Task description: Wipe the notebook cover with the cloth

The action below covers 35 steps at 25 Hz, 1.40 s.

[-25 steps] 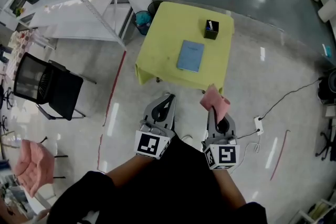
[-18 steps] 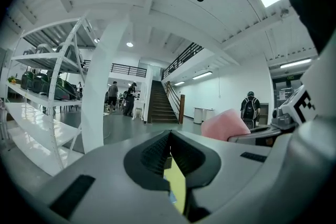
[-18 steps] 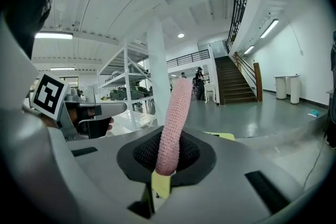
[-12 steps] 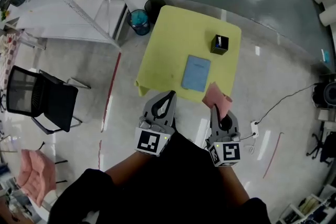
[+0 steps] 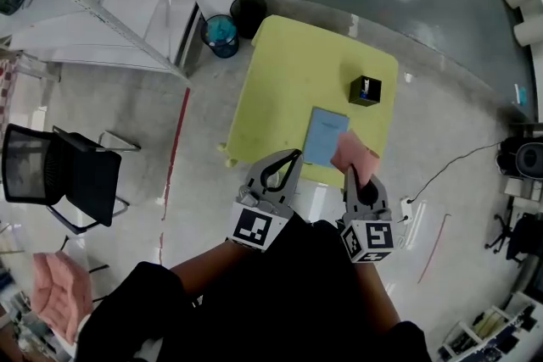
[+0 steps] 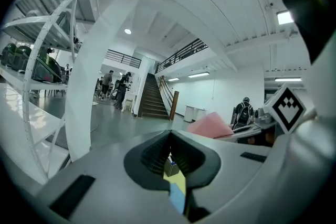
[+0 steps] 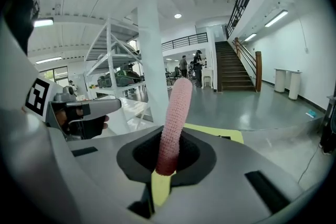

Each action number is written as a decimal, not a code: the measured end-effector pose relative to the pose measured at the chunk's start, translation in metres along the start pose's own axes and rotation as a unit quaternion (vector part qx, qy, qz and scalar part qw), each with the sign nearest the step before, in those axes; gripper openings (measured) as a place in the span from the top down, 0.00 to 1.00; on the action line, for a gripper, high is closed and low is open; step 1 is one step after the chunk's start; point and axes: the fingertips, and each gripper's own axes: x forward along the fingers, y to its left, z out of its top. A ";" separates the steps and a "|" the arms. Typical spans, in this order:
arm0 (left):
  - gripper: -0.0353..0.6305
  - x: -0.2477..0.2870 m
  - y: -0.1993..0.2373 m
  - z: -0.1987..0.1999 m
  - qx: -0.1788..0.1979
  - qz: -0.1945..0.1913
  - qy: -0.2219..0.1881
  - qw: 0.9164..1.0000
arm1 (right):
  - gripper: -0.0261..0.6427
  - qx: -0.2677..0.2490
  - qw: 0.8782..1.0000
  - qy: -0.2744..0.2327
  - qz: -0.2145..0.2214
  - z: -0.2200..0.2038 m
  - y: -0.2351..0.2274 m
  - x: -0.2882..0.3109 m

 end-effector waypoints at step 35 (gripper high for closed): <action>0.94 0.101 0.050 -0.099 -0.032 0.077 0.104 0.991 | 0.91 0.155 0.973 0.128 0.116 -0.162 -0.059 0.248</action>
